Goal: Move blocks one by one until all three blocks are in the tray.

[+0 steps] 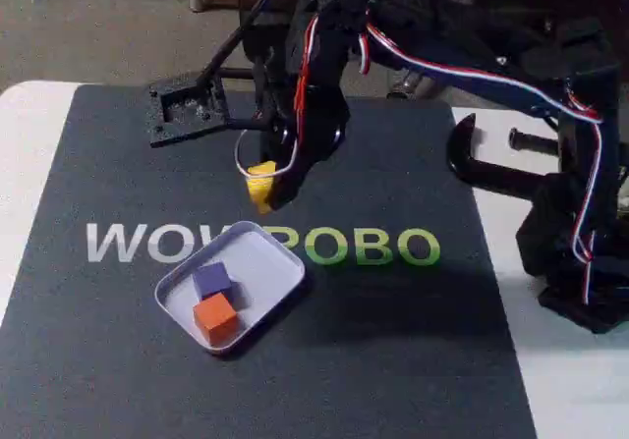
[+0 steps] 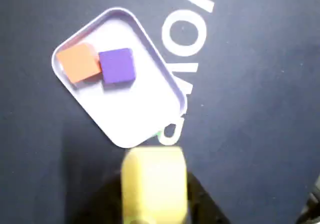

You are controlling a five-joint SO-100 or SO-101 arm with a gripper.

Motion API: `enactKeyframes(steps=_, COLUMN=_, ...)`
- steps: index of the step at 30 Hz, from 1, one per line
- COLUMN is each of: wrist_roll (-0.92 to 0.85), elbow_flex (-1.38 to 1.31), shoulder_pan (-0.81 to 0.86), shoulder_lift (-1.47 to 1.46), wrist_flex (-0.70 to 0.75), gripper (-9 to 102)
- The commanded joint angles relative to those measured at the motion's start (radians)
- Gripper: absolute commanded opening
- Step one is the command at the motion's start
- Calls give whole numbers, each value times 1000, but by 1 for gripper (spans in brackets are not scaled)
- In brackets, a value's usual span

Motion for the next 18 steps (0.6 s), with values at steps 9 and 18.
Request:
enactKeyframes(steps=9, wrist_roll=-14, elbow_flex=-11, shoulder_pan=2, shoulder_lift=12, wrist_flex=-21, gripper=34)
enactKeyframes(steps=18, wrist_roll=-18, elbow_flex=-3, shoulder_pan=20, shoulder_lift=43, wrist_flex=-6, gripper=34)
